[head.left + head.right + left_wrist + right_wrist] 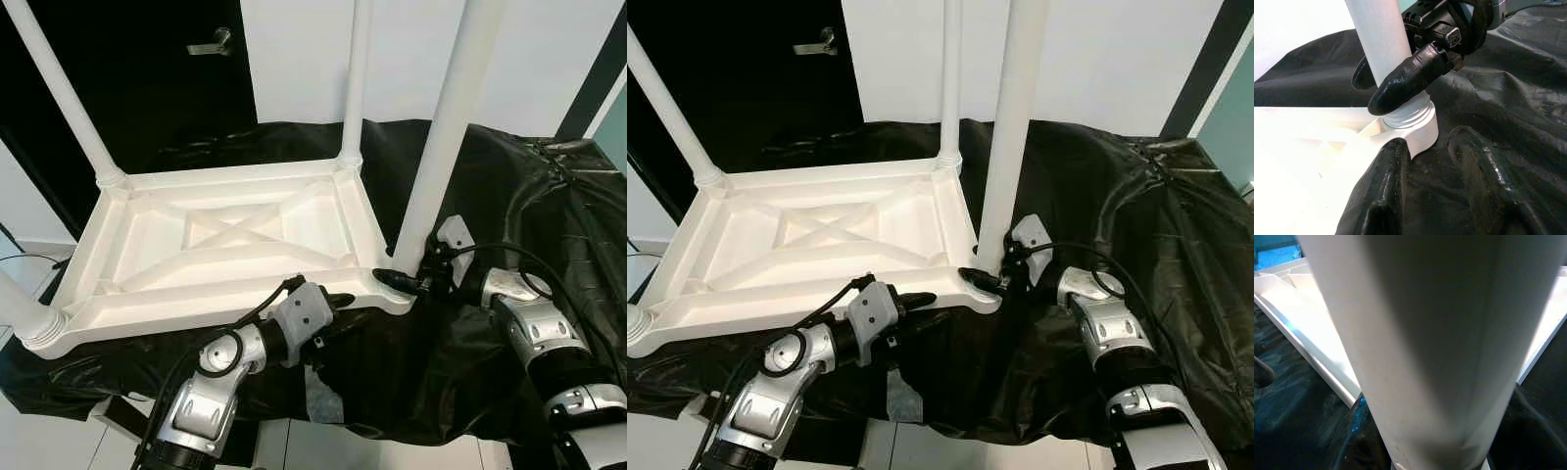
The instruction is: Building children table
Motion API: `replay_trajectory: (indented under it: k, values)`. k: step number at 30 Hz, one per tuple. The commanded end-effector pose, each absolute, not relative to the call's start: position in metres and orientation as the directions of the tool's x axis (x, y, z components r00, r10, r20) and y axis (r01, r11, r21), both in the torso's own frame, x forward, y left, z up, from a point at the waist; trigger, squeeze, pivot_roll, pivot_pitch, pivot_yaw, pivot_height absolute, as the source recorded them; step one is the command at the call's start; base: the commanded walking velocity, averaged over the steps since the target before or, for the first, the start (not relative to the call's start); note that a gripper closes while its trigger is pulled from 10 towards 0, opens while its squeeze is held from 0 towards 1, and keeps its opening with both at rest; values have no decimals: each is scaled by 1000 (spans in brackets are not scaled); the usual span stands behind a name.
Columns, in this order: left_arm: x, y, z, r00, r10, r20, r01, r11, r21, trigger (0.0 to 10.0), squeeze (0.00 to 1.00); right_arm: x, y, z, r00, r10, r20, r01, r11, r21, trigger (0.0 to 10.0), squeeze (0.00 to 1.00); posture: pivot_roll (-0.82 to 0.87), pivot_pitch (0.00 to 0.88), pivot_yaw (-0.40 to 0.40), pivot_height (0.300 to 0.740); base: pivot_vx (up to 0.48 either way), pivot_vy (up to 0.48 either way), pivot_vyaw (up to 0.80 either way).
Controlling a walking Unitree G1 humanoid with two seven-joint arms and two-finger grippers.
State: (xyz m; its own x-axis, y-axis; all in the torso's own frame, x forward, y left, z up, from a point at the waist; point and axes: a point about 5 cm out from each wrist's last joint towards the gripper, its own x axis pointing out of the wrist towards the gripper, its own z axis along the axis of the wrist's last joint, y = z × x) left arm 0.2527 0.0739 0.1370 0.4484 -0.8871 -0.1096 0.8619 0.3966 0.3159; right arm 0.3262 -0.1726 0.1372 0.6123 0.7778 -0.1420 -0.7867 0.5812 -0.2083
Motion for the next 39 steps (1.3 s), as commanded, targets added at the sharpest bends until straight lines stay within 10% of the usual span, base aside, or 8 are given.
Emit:
replay_trajectory:
  k: [1, 23, 39]
  values:
    - [256, 75, 138, 525, -847, -82, 818, 475, 324, 10000, 0, 318, -171, 128, 655, 742, -144, -754, 629, -188, 10000, 0, 41, 0, -7, 740, 0, 0, 0]
    - [251, 70, 132, 495, -863, -101, 840, 445, 310, 10000, 0, 285, -130, 108, 957, 281, -74, -286, 956, -72, 10000, 0, 24, 0, -1, 740, 0, 0, 0]
    - [250, 70, 132, 500, -860, -99, 838, 451, 308, 10000, 0, 277, -118, 117, 998, 57, -36, -58, 998, -28, 10000, 0, 30, 0, -11, 740, 0, 0, 0]
